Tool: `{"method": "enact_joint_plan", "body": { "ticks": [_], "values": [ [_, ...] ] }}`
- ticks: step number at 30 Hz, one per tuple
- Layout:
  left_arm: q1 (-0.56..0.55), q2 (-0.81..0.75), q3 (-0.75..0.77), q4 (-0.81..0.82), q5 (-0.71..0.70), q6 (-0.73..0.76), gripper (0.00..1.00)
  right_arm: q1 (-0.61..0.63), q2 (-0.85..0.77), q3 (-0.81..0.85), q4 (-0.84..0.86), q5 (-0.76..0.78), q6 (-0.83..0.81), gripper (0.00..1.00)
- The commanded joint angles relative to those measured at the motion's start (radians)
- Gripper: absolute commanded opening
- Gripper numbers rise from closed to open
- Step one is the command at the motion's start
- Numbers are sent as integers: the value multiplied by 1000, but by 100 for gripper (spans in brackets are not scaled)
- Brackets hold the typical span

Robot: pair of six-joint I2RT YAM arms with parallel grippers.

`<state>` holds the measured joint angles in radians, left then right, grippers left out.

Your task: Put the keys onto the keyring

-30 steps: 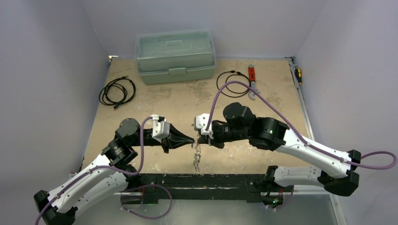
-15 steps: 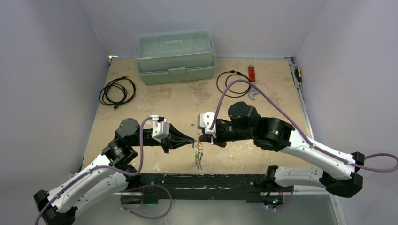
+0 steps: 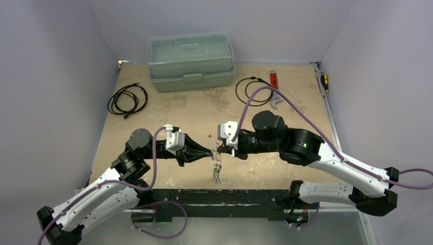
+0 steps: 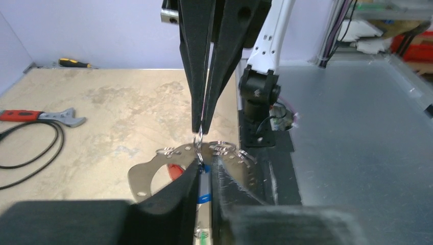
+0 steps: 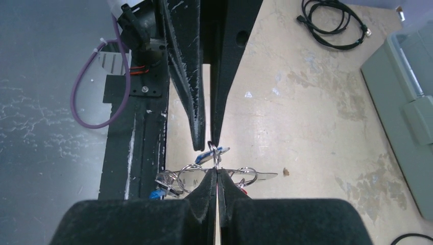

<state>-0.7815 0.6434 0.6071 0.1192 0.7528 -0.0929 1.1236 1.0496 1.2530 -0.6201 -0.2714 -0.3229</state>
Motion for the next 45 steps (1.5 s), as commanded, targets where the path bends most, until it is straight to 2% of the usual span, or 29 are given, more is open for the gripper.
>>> {"method": "enact_joint_plan", "body": {
  "ticks": [1,3,6,9,11,17,28,31,34,38,41,43,45],
  "values": [
    [-6,-2,9,-5,-25,-1,24,-4,-46,35,95,23,-13,0],
    [-7,-7,12,-10,-53,-9,52,-4,-47,29,101,21,-13,0],
    [-6,-27,14,-17,-109,-15,83,-4,-51,17,124,21,-8,0],
    [-5,-44,16,-23,-159,-7,91,-4,-62,-2,164,24,5,0],
    [-5,-49,17,-20,-179,-1,90,-4,-67,-14,188,31,7,0],
    [-4,-27,8,64,-163,-45,67,-4,-74,-75,344,84,30,0],
    [23,-8,9,115,-159,-43,35,-4,-79,-136,434,-29,27,0],
    [35,-13,7,111,-155,-41,29,-4,-81,-138,429,-44,26,0],
    [45,-20,5,107,-151,-41,29,-4,-87,-144,427,-46,23,0],
    [54,-30,8,90,-150,-37,45,-4,-98,-156,434,-46,22,0],
    [56,-42,16,67,-132,-27,52,-4,-99,-156,434,-42,22,0],
    [56,-56,16,55,-126,-17,49,-4,-97,-151,430,-43,22,0],
    [58,-68,14,55,-125,-16,40,-4,-95,-146,425,-48,22,0]
  ]
}}
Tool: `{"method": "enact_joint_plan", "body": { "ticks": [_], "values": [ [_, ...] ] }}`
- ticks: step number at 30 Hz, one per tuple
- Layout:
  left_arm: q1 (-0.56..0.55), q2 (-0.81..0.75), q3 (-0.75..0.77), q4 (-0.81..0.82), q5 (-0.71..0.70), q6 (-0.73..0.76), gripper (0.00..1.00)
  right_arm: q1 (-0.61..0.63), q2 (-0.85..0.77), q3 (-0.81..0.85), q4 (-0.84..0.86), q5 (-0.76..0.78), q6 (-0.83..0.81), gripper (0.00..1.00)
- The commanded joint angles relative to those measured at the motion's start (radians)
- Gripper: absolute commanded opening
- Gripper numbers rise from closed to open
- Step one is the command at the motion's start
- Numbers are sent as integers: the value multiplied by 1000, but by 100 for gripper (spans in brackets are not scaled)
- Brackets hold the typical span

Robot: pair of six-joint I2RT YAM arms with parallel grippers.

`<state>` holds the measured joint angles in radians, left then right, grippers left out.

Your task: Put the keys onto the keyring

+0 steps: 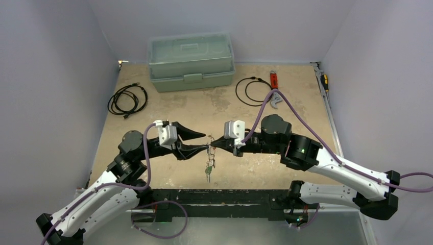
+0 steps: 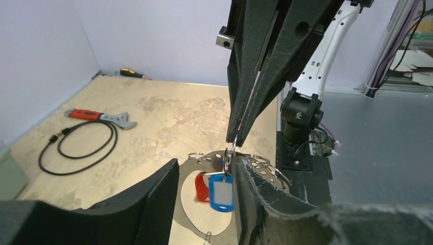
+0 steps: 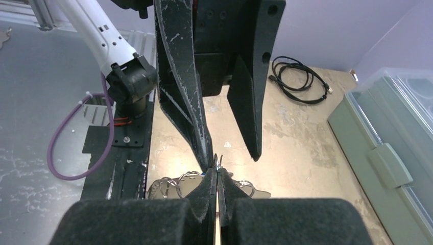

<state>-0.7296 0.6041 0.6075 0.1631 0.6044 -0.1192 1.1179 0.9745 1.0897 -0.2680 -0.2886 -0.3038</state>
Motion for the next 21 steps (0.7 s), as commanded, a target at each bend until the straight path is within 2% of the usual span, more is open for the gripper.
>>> {"method": "enact_joint_plan", "body": {
  "ticks": [1,6,21],
  "values": [
    [7,-36,10,22,29,6,37,2,-19,19,73,-33,3,0],
    [7,-36,0,55,68,-12,28,2,-14,22,74,-40,4,0],
    [7,8,0,73,143,-43,24,2,-1,31,87,-59,3,0]
  ]
}}
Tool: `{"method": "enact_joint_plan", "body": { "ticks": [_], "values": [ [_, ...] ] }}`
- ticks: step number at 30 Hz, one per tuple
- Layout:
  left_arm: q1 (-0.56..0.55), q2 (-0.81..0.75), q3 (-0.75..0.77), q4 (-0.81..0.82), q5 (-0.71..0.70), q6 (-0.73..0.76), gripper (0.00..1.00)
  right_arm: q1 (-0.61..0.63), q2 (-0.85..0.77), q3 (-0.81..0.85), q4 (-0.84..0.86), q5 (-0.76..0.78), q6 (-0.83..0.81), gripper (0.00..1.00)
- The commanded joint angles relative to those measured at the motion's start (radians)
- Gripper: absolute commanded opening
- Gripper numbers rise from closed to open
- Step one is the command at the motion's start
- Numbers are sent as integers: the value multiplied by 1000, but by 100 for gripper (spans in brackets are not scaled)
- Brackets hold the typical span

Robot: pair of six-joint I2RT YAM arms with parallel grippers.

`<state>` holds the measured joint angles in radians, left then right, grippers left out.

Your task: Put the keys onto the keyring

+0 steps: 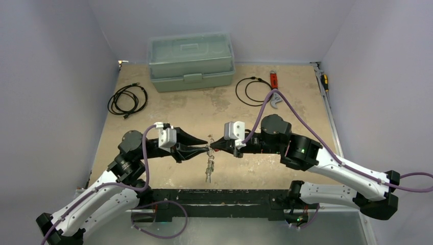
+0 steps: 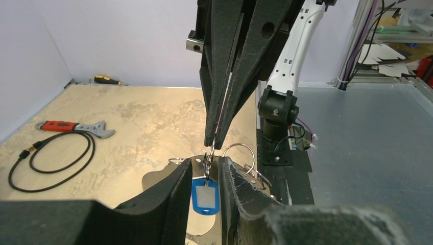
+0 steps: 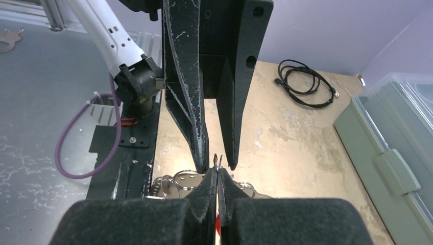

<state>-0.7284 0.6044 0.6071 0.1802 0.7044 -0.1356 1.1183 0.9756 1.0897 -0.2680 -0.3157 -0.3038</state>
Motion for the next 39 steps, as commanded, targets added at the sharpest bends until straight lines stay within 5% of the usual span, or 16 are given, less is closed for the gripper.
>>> {"method": "enact_joint_plan", "body": {
  "ticks": [1,8,14,18,21,39],
  "values": [
    [6,11,1,60,49,-29,23,2,0,32,89,-33,3,0],
    [6,14,-2,67,45,-34,1,2,5,29,101,-46,2,0],
    [5,-5,5,12,-25,-3,0,2,-1,22,101,-25,2,0],
    [5,5,22,-33,-61,12,0,2,4,50,34,41,5,34],
    [6,20,35,-54,-68,8,0,2,9,83,-31,83,5,46],
    [6,20,38,-74,-64,11,0,1,160,192,-209,129,-1,35]
  ]
}}
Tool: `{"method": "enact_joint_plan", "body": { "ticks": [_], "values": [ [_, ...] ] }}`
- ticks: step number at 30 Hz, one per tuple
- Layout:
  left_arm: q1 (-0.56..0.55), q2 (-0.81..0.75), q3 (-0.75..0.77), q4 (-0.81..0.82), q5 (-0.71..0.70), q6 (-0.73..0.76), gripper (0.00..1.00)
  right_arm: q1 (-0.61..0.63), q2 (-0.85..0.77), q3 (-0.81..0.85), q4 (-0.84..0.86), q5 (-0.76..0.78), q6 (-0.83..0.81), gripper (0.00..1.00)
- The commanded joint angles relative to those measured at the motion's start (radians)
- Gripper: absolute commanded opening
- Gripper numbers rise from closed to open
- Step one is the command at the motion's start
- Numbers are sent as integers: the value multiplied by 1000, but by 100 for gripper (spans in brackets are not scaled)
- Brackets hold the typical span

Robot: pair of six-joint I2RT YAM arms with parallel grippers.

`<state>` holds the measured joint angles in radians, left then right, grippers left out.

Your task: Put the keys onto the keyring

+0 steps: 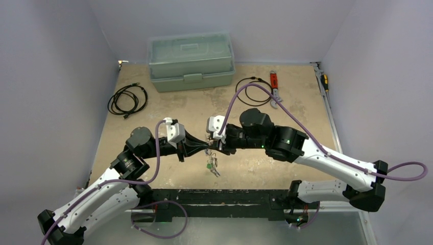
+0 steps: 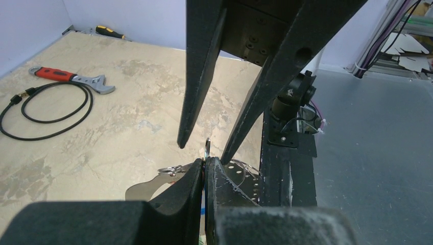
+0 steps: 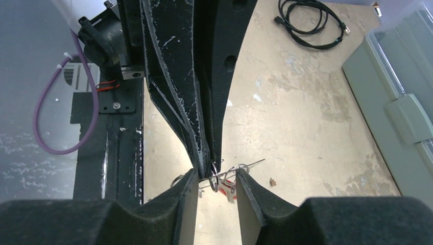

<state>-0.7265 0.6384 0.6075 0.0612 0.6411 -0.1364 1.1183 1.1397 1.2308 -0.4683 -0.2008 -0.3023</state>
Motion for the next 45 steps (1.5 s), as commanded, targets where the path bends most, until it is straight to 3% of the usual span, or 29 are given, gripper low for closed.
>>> {"method": "enact_joint_plan", "body": {
  "ticks": [1,6,9,14,15,18,20,24,38,45],
  "values": [
    [3,-15,37,45,1,12,0,1,-2,52,-9,14,-4,32],
    [4,-16,37,43,3,14,0,2,5,58,-8,8,-4,16],
    [4,-16,36,42,5,15,0,2,6,59,0,2,0,0],
    [3,-26,33,54,18,12,0,2,-16,35,56,17,2,0],
    [3,-31,33,56,20,12,4,2,-26,21,75,25,3,0],
    [3,-47,34,54,22,16,32,2,-59,-16,132,33,11,0],
    [3,-65,35,47,25,30,37,2,-84,-42,172,32,21,0],
    [3,-93,33,52,31,35,36,2,-127,-82,237,33,31,0],
    [4,-107,29,63,56,46,19,2,-151,-100,280,-7,50,0],
    [4,-134,35,43,-7,50,31,2,-164,-110,288,-76,50,0]
  ]
}}
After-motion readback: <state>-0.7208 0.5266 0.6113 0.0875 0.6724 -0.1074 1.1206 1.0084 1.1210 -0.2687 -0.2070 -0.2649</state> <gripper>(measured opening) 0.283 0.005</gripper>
